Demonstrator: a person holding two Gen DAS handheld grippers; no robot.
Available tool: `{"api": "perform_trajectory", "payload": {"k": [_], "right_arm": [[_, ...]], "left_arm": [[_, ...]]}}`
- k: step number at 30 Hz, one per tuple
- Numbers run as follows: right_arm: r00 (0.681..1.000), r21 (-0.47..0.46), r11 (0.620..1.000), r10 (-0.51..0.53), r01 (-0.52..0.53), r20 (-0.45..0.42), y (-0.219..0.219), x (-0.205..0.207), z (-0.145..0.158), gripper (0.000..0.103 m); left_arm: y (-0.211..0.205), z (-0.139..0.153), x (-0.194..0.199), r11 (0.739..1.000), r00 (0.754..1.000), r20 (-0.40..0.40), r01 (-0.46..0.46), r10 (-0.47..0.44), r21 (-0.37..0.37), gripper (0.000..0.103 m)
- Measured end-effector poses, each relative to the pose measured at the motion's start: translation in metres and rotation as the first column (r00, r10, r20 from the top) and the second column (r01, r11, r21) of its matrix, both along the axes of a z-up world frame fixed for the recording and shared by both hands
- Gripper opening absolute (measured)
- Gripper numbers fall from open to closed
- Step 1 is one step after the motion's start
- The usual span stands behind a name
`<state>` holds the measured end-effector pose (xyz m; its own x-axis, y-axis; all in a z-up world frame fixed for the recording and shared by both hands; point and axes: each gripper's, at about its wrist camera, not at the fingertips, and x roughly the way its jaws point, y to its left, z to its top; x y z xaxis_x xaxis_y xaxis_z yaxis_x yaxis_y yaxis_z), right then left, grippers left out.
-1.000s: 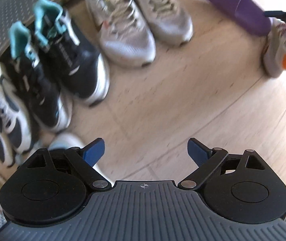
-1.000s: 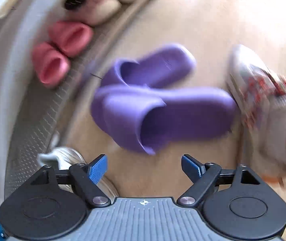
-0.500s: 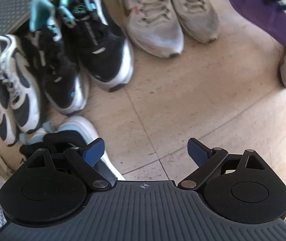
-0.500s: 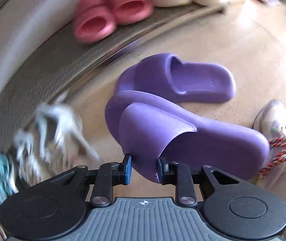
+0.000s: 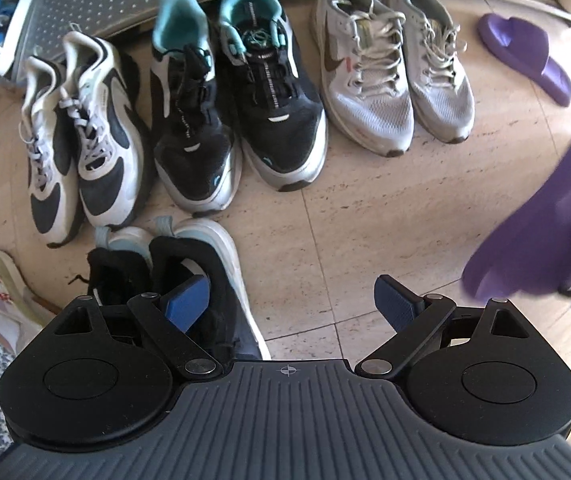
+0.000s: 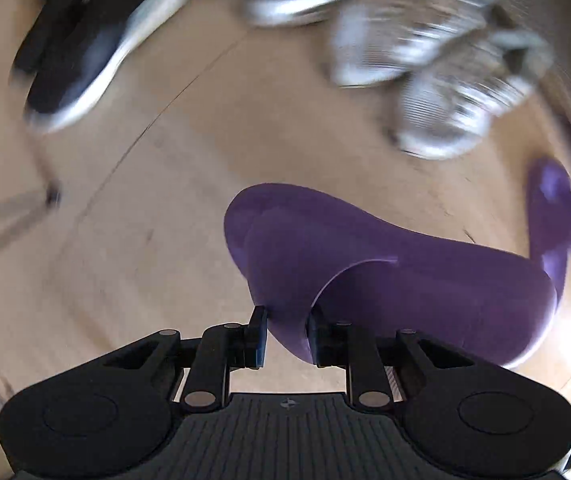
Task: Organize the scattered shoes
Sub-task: 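Carry the purple slide with the right tool, lower it to the floor, open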
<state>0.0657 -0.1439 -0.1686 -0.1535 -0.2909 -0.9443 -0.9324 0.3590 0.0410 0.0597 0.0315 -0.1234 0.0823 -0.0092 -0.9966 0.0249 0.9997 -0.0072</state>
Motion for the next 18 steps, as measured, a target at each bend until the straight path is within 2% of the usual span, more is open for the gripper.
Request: {"api": "perform_trajectory", "payload": {"k": [1,2,4,6,8,11,12,13,14,15,16,17,18], "right_arm": [[1.000,-0.022,0.999,0.031,-0.031,-0.006,0.004,-0.002,-0.006,0.030],[0.998,-0.048,0.997,0.060,-0.060,-0.009,0.010,-0.004,-0.012,0.051],[0.996,-0.070,0.994,0.090,-0.088,0.025,0.017,-0.003,-0.012,0.071],[0.995,-0.028,0.997,0.072,-0.070,0.067,0.017,0.009,0.008,0.073],[0.995,0.002,1.000,0.025,-0.025,0.099,0.012,0.020,0.023,0.080],[0.963,0.091,0.982,-0.180,0.165,0.200,-0.009,0.056,0.059,0.091],[0.923,0.148,0.945,-0.319,0.291,0.218,-0.024,0.076,0.073,0.093],[0.861,0.205,0.880,-0.467,0.429,0.201,-0.042,0.095,0.081,0.093],[0.823,0.229,0.837,-0.538,0.497,0.179,-0.052,0.104,0.084,0.093],[0.755,0.253,0.761,-0.640,0.597,0.145,-0.066,0.115,0.080,0.093],[0.615,0.259,0.616,-0.783,0.744,0.092,-0.089,0.128,0.065,0.093],[0.453,0.234,0.451,-0.890,0.861,0.051,-0.110,0.135,0.042,0.093],[0.321,0.203,0.318,-0.947,0.926,0.019,-0.125,0.137,0.024,0.093]], "left_arm": [[0.000,0.000,0.000,1.000,1.000,-0.003,0.001,-0.001,-0.002,0.093],[0.000,-0.001,-0.001,1.000,1.000,-0.007,0.002,-0.002,-0.004,0.093],[-0.002,-0.004,-0.003,1.000,1.000,-0.020,0.007,-0.007,-0.012,0.093],[-0.008,-0.007,-0.003,0.999,0.999,-0.033,0.034,-0.035,-0.039,0.093],[-0.016,-0.009,-0.003,0.995,0.997,-0.034,0.066,-0.069,-0.070,0.093],[-0.031,-0.012,-0.004,0.986,0.992,-0.031,0.118,-0.123,-0.119,0.093],[-0.037,-0.013,-0.005,0.981,0.989,-0.032,0.139,-0.144,-0.132,0.093],[-0.040,-0.015,-0.005,0.980,0.987,-0.034,0.148,-0.154,-0.134,0.093],[-0.046,-0.019,-0.007,0.978,0.984,-0.043,0.164,-0.171,-0.133,0.093],[-0.050,-0.025,-0.007,0.977,0.982,-0.056,0.171,-0.179,-0.128,0.093],[-0.052,-0.027,-0.008,0.977,0.981,-0.063,0.172,-0.181,-0.126,0.093],[-0.056,-0.034,-0.009,0.979,0.980,-0.088,0.169,-0.180,-0.117,0.093],[-0.057,-0.040,-0.009,0.982,0.979,-0.112,0.158,-0.170,-0.106,0.093]]}}
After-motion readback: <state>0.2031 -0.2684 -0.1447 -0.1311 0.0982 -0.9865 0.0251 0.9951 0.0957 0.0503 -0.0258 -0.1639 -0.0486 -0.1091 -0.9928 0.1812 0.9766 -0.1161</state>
